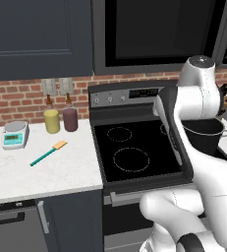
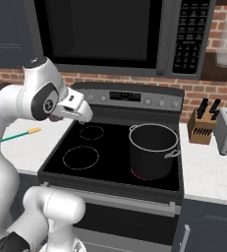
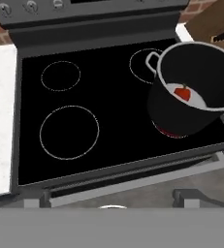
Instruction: Put the bell pepper and sweet potato in the pot. Retrieve the spatula and lightly stir the vegetables in the pot.
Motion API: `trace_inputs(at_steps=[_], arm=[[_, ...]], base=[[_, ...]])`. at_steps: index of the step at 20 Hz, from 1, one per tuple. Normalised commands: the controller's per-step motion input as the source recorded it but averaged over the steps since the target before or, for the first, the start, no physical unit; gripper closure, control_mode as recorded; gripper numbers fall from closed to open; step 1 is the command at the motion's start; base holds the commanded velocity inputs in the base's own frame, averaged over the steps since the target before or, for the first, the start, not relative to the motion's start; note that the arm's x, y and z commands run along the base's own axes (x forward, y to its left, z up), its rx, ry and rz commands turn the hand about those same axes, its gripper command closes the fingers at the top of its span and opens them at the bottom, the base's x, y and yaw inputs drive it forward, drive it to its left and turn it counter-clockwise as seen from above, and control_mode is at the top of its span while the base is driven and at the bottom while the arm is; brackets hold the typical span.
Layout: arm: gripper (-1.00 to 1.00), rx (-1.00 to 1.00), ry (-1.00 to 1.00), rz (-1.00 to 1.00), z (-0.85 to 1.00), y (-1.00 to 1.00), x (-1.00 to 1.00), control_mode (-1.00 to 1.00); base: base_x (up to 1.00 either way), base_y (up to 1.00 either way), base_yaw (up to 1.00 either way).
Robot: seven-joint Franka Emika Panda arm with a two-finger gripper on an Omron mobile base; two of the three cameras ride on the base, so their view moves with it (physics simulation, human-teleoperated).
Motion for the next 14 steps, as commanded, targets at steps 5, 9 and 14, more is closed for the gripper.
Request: trace_inputs(at_steps=[5,9,14], arm=[[-1.0,0.0,0.02,0.01,-0.13,0.46,-0.8,-1.0],[-1.0,0.0,0.0,0.0,-0.09,0.36,-0.12,-1.0],[-1.0,0.0,0.0,0.0,0.0,0.2,-0.01,1.0]], base=[[0.0,0.0,0.0],[0.0,0.0,0.0],[-0.02,0.23,0.0]])
